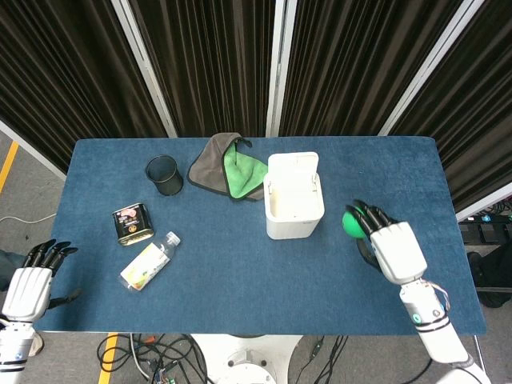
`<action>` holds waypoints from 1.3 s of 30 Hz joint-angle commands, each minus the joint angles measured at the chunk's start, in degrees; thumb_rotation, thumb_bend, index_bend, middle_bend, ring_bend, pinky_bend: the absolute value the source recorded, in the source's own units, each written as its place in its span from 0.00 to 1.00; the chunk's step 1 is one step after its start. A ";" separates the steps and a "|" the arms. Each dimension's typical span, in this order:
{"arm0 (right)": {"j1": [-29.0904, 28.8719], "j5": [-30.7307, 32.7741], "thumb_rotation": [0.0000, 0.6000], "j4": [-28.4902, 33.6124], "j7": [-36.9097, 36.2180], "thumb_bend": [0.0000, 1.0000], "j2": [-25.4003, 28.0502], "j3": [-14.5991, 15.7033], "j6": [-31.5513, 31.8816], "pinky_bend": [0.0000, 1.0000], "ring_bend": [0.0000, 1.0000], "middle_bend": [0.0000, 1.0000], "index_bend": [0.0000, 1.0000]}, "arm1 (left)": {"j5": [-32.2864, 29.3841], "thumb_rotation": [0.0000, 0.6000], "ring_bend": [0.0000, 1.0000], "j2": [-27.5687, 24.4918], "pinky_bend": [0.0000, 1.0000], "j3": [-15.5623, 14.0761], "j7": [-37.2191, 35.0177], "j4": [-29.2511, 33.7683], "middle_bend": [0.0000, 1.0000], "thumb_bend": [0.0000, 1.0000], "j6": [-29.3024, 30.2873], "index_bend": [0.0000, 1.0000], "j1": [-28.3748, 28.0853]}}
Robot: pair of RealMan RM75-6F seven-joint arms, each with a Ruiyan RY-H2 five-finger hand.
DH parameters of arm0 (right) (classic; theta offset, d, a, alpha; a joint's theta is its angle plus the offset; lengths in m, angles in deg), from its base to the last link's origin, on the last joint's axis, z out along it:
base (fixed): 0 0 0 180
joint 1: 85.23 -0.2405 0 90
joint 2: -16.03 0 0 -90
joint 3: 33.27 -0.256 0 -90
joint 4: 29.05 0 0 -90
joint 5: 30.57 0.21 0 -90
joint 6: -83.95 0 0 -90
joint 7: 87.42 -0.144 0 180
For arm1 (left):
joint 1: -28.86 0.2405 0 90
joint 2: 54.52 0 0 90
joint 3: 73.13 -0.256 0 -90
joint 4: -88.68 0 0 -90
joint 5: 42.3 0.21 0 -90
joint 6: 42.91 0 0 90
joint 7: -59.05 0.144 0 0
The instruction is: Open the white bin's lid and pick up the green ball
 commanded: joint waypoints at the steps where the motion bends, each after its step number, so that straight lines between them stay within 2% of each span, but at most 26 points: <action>1: -5.39 5.29 1.00 2.23 3.36 0.46 -0.21 -4.38 -5.80 0.69 0.48 0.52 0.55 | 0.43 1.00 0.07 0.15 0.13 0.05 -0.17 -0.16 0.18 0.06 0.65 0.24 0.09; 5: -10.60 9.75 1.00 0.21 8.90 0.45 -3.99 -7.65 -9.57 0.66 0.48 0.52 0.54 | 0.36 1.00 0.06 0.49 0.13 0.02 -0.36 -0.66 0.18 0.06 0.80 0.24 0.23; 7: -12.59 12.06 1.00 -0.87 10.92 0.43 -5.68 -8.31 -11.42 0.65 0.45 0.49 0.52 | 0.20 1.00 0.05 0.50 0.13 -0.05 -0.72 -0.86 0.18 0.06 0.56 0.24 0.25; 10: -15.30 16.99 1.00 -1.70 13.78 0.39 -7.83 -9.02 -14.19 0.61 0.35 0.41 0.45 | 0.06 1.00 0.05 0.48 0.13 -0.12 -1.02 -1.20 0.18 0.06 0.41 0.24 0.32; 13: -16.45 19.82 1.00 -2.29 15.72 0.33 -9.18 -8.78 -14.69 0.48 0.26 0.36 0.36 | 0.16 1.00 0.05 0.50 0.13 -0.03 -1.40 -1.42 0.18 0.06 0.54 0.24 0.27; 15: -16.63 20.70 1.00 -2.62 16.19 0.25 -9.54 -8.22 -14.68 0.32 0.17 0.30 0.27 | 0.13 1.00 0.05 0.49 0.13 -0.02 -1.57 -1.58 0.18 0.06 0.49 0.24 0.26; 17: -16.66 21.63 1.00 -2.82 16.58 0.15 -9.52 -7.72 -14.50 0.09 0.04 0.17 0.12 | 0.01 1.00 0.05 0.46 0.13 -0.06 -1.77 -1.82 0.18 0.06 0.35 0.24 0.28; 18: -16.64 22.01 1.00 -2.64 16.23 0.12 -9.40 -7.65 -14.51 0.03 0.01 0.12 0.07 | -0.06 1.00 0.05 0.46 0.13 -0.07 -1.87 -1.92 0.18 0.06 0.31 0.24 0.32; 20: -16.33 22.31 1.00 -1.64 14.05 0.07 -8.76 -7.71 -14.41 0.00 0.00 0.05 0.00 | -0.22 1.00 0.05 0.49 0.13 -0.07 -2.10 -2.16 0.18 0.06 0.38 0.24 0.45; 25: -14.11 18.32 1.00 0.44 8.88 0.06 -5.84 -7.28 -11.13 0.00 0.00 0.03 0.00 | -0.29 1.00 0.05 0.70 0.13 -0.10 -2.53 -2.50 0.18 0.06 0.88 0.24 0.84; 30: -9.89 13.37 1.00 2.34 4.23 0.07 -2.25 -4.60 -6.69 0.00 0.00 0.03 0.00 | -0.04 1.00 0.05 0.65 0.13 -0.11 -2.15 -2.23 0.18 0.06 0.67 0.24 0.61; 33: -5.17 7.70 1.00 2.06 1.81 0.08 -0.95 -0.16 -1.61 0.00 0.00 0.04 0.00 | 0.15 1.00 0.05 0.69 0.13 -0.15 -2.03 -1.87 0.18 0.06 1.44 0.24 0.99; 35: -0.96 4.51 1.00 0.24 1.59 0.09 -0.26 4.19 1.96 0.00 0.00 0.04 0.00 | 0.08 1.00 0.05 0.76 0.13 -0.36 -2.10 -2.04 0.18 0.06 1.44 0.24 1.22; 39: 6.79 3.71 1.00 -3.10 0.73 0.10 0.20 11.21 6.35 0.00 0.00 0.01 0.00 | 0.23 1.00 0.05 0.88 0.13 -0.59 -1.96 -2.26 0.18 0.06 1.78 0.24 1.57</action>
